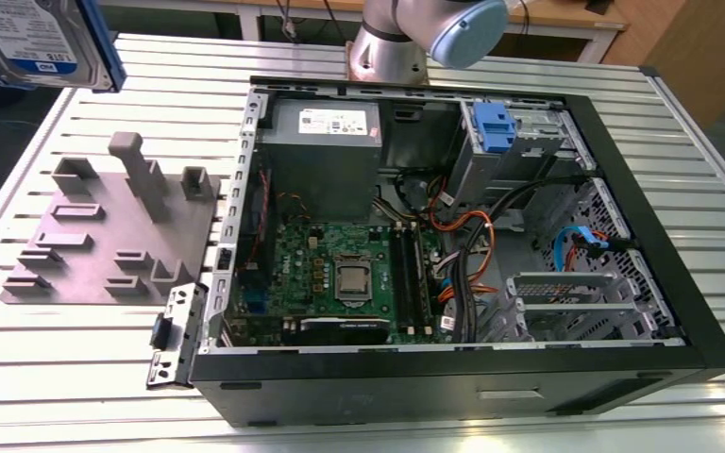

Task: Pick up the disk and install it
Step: 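Pick up the disk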

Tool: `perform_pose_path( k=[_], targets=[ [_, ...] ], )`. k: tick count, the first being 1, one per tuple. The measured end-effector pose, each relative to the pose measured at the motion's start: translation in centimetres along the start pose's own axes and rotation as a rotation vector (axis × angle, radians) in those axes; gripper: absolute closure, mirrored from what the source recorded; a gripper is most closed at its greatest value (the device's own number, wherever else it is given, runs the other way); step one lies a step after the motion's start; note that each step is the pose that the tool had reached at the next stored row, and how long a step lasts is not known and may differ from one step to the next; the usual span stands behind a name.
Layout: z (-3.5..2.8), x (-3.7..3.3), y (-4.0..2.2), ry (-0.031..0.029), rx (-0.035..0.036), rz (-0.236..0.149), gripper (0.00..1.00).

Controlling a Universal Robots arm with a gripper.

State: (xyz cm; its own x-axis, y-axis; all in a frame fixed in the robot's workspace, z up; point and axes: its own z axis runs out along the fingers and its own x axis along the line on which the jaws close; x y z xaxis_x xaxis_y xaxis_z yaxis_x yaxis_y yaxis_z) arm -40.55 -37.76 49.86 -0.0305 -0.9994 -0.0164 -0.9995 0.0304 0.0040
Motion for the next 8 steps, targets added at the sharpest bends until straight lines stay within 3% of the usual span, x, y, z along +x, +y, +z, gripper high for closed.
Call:
perform_pose_path(
  k=[8],
  targets=[
    [0.0, -0.01, -0.36, 0.0, 0.0001, 0.0, 0.63]
  ],
)
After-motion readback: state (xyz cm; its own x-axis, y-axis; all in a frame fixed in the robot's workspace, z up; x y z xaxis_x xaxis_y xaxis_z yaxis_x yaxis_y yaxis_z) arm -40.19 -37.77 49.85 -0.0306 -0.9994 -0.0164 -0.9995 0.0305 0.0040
